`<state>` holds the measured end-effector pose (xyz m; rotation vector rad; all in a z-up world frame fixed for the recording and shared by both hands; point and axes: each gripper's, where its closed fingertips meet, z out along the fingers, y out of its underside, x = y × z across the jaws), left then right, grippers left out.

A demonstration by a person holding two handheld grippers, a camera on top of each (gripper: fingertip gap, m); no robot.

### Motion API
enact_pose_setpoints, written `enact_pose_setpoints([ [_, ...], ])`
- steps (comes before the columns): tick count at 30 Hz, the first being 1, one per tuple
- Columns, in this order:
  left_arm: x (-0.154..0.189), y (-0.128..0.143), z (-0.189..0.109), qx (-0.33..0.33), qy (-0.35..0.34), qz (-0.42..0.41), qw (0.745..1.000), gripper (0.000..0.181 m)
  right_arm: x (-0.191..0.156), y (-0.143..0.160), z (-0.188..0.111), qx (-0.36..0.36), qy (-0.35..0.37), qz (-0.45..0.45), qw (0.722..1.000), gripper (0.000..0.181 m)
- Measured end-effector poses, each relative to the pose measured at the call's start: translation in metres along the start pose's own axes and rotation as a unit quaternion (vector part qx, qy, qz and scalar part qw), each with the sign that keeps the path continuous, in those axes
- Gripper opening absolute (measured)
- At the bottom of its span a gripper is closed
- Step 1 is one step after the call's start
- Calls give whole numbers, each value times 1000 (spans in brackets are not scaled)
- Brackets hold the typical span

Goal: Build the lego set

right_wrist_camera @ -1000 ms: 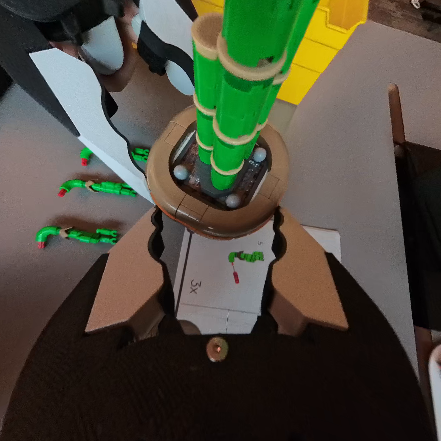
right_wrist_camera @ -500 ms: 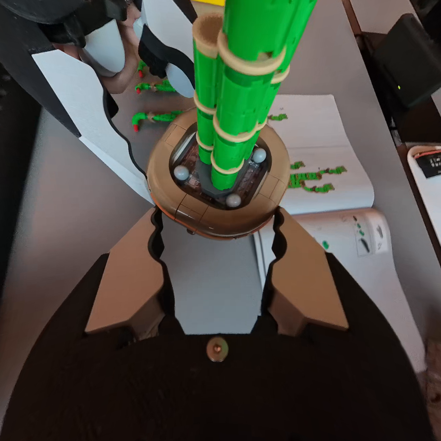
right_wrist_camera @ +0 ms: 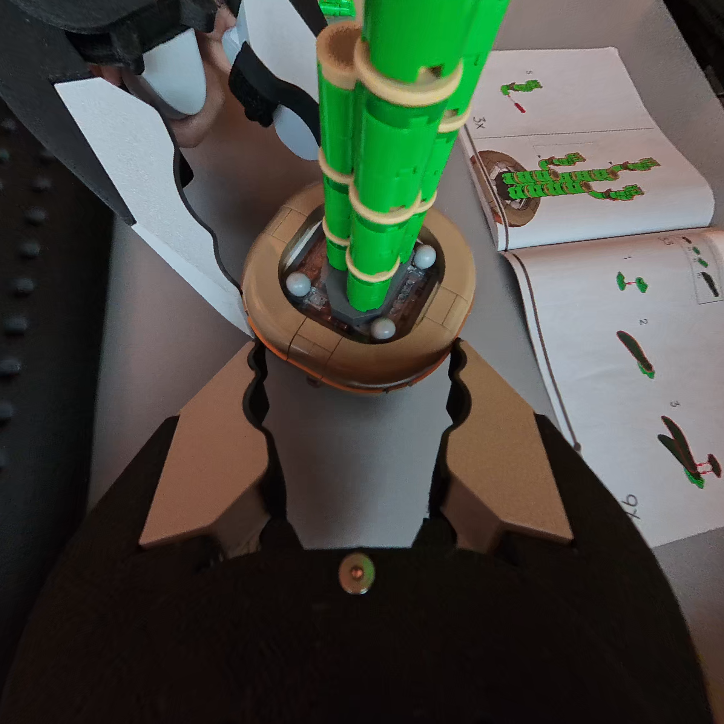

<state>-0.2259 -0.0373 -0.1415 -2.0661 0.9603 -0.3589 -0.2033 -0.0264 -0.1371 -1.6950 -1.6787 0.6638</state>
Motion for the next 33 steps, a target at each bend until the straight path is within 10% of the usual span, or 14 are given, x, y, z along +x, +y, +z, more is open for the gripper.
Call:
enact_pose_setpoints([
  [18, -1, 7, -19, 32, 13, -9, 999, 97, 1, 5, -17, 55, 38, 21, 998, 104],
  [22, -13, 12, -48, 50, 38, 16, 998, 69, -3, 10, -38, 79, 65, 73, 992, 88],
  [33, -23, 4, -30, 31, 130, 48, 990, 88, -13, 7, -24, 31, 146, 153, 977, 82],
])
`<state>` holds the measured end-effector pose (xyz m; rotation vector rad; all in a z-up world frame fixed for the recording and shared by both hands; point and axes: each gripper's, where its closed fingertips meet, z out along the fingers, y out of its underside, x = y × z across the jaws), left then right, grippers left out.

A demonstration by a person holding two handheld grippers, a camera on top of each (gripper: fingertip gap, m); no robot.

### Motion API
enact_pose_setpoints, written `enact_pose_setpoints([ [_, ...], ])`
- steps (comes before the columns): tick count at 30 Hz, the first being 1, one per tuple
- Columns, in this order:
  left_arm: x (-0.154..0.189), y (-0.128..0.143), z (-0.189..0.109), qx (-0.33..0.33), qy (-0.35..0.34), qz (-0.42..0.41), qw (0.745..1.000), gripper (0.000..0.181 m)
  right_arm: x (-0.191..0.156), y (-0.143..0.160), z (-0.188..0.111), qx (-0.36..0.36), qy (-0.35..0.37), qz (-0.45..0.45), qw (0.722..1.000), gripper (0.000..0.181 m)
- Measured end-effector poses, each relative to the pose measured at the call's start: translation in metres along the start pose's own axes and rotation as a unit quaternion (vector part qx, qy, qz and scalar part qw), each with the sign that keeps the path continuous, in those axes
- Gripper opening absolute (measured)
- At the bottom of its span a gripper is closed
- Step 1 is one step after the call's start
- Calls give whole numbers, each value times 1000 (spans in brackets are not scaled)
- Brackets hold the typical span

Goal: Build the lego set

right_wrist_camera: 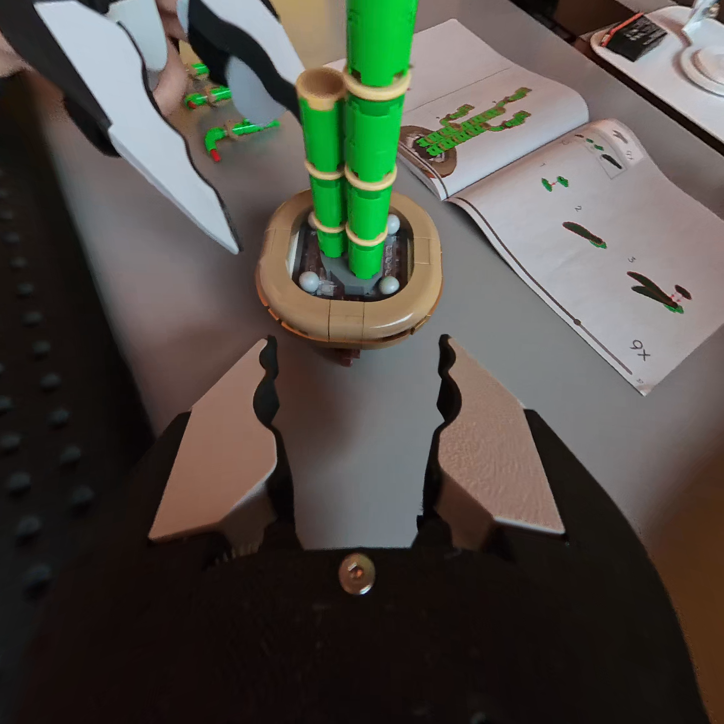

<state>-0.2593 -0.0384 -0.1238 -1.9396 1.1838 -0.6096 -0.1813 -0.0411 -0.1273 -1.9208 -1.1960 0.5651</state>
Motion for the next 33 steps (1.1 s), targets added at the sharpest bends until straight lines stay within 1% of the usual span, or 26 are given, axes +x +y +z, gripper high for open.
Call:
enact_pose_setpoints([
  [2, 4, 1, 2, 6, 6, 3, 1000, 86, 1, 1, 1, 2, 22, 15, 1000, 82],
  [6, 16, 0, 6, 20, 25, 10, 999, 84, -8, 0, 6, 16, 10, 35, 999, 74],
  [9, 22, -1, 5, 27, 40, 9, 999, 81, -6, -2, 7, 18, 13, 39, 999, 70],
  [12, 25, 2, 3, 24, 40, 23, 999, 81, -6, -3, 8, 14, 0, 29, 999, 70],
  [16, 31, 5, -2, 21, 43, 27, 998, 83, -5, -4, 9, 3, -44, -4, 999, 71],
  [20, 38, 8, -7, 25, 49, 28, 998, 80, -4, -6, 11, -2, -108, -24, 994, 73],
  [23, 39, 9, -8, 29, 53, 24, 998, 79, -1, -8, 12, -4, -137, -40, 990, 73],
  [28, 31, 7, -17, 37, 39, 12, 998, 77, -3, -14, 10, 40, -162, -26, 986, 78],
  [31, 18, 0, -34, 61, 17, 2, 998, 76, -3, -12, 4, 70, -166, -25, 983, 81],
  [33, 9, -9, -50, 94, 3, -11, 996, 73, 0, -14, 0, 100, -168, -17, 981, 84],
])
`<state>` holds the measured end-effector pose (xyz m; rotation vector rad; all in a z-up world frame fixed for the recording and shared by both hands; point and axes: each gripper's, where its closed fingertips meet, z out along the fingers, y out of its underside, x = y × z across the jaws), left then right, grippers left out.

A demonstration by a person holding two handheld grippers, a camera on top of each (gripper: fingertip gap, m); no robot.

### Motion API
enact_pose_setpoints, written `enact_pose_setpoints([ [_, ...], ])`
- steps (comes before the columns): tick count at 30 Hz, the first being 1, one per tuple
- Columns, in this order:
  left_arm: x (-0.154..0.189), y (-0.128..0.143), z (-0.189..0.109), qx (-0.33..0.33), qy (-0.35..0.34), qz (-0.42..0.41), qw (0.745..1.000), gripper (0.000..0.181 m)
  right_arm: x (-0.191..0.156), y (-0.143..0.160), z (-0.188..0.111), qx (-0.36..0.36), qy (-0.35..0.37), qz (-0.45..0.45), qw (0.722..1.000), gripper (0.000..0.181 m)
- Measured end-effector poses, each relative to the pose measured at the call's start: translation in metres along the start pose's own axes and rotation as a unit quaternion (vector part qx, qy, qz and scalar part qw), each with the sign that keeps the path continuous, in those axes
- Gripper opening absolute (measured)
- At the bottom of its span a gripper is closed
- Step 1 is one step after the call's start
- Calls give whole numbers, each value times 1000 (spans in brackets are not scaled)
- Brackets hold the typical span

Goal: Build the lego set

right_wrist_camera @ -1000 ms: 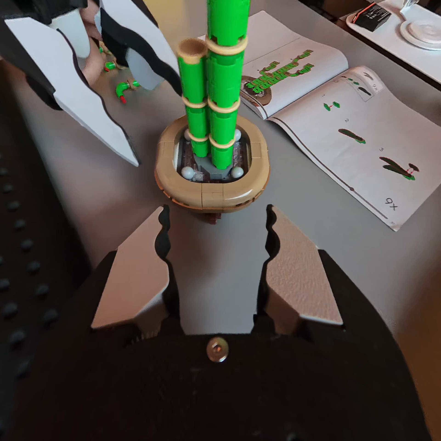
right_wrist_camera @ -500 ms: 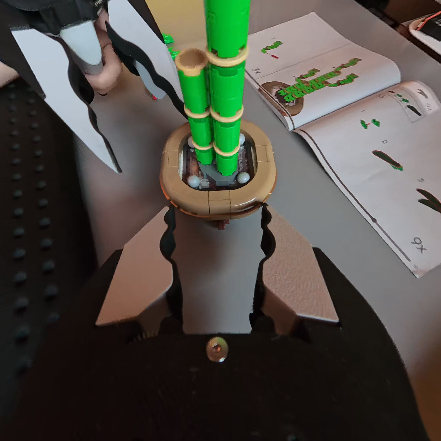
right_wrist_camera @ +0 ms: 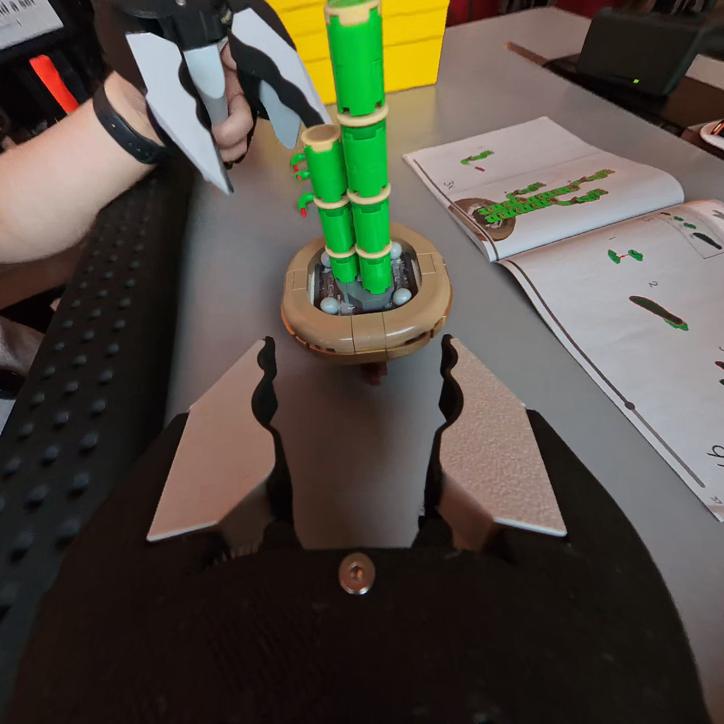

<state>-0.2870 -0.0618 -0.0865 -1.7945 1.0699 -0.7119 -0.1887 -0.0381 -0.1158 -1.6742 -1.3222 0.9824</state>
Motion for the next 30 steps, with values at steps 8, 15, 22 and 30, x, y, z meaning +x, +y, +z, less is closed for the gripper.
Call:
enact_pose_setpoints([
  [8, -9, -14, -17, 54, 5, -30, 998, 60, 9, -7, 3, -6, -46, -38, 998, 111],
  [15, 3, 8, 27, -5, -4, -2, 1000, 79, 13, -11, 17, 0, -109, -38, 993, 114],
  [22, -6, 20, 45, -37, -28, -3, 999, 76, 0, -4, 25, -19, -118, -66, 991, 103],
  [30, -27, 25, 36, -42, -66, -34, 996, 83, -3, 2, 20, -38, -82, -82, 993, 106],
])
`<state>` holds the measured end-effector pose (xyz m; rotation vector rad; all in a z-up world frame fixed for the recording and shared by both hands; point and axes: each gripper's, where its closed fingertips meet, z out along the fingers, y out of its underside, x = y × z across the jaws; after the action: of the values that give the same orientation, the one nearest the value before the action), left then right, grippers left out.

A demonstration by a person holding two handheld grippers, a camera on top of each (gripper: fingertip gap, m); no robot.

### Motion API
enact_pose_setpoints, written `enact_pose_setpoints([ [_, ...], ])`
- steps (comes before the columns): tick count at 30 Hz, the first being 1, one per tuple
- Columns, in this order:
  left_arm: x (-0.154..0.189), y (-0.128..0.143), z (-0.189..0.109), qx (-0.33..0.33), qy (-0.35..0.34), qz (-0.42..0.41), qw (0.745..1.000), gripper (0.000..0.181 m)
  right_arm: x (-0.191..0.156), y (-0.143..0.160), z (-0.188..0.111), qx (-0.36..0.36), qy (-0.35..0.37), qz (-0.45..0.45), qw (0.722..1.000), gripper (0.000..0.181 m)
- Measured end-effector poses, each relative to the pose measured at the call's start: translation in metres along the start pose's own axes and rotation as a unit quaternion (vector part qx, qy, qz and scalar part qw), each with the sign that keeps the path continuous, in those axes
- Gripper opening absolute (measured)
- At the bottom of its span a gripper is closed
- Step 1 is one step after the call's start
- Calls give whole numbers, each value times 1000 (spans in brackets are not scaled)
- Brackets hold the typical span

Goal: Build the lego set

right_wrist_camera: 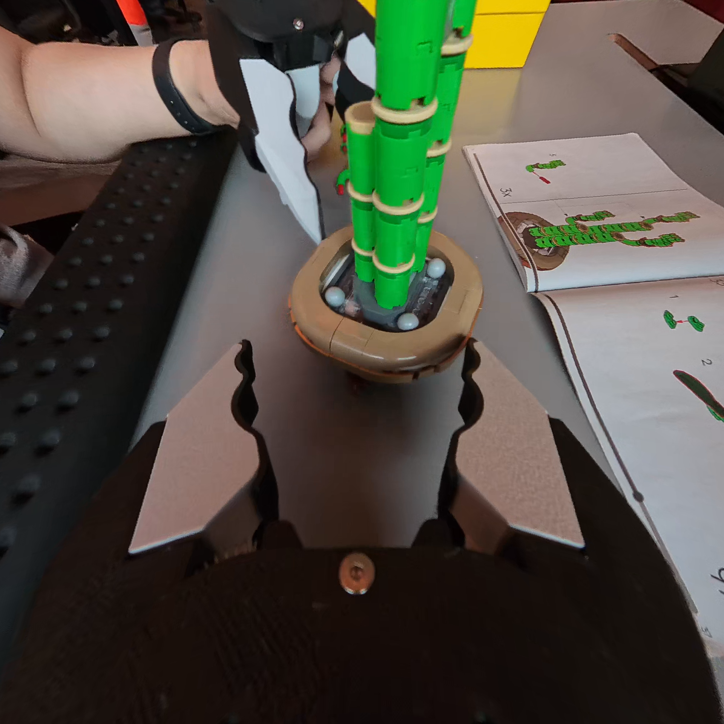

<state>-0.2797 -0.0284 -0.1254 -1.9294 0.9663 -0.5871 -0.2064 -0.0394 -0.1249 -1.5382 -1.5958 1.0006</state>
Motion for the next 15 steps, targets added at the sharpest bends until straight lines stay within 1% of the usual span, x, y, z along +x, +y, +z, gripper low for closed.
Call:
enact_pose_setpoints([
  [4, -17, 1, -8, 1, -42, -3, 999, 77, -7, 1, -4, -5, -4, 3, 1000, 102],
  [6, -21, -1, -12, 11, -47, -17, 999, 69, -7, -2, -6, 2, -2, 1, 1000, 98],
  [7, -19, -4, -14, 21, -37, -29, 999, 69, -4, -4, -7, 9, 6, 1, 1000, 98],
  [9, -9, -12, -17, 41, 5, -55, 998, 69, 5, -6, -8, 18, 22, 8, 1000, 99],
  [12, 7, -16, -18, 51, 65, -77, 994, 73, 8, -7, -4, 29, 24, 14, 999, 99],
  [15, 14, -15, -14, 43, 75, -70, 994, 73, 3, -4, 2, 16, 20, 0, 1000, 98],
])
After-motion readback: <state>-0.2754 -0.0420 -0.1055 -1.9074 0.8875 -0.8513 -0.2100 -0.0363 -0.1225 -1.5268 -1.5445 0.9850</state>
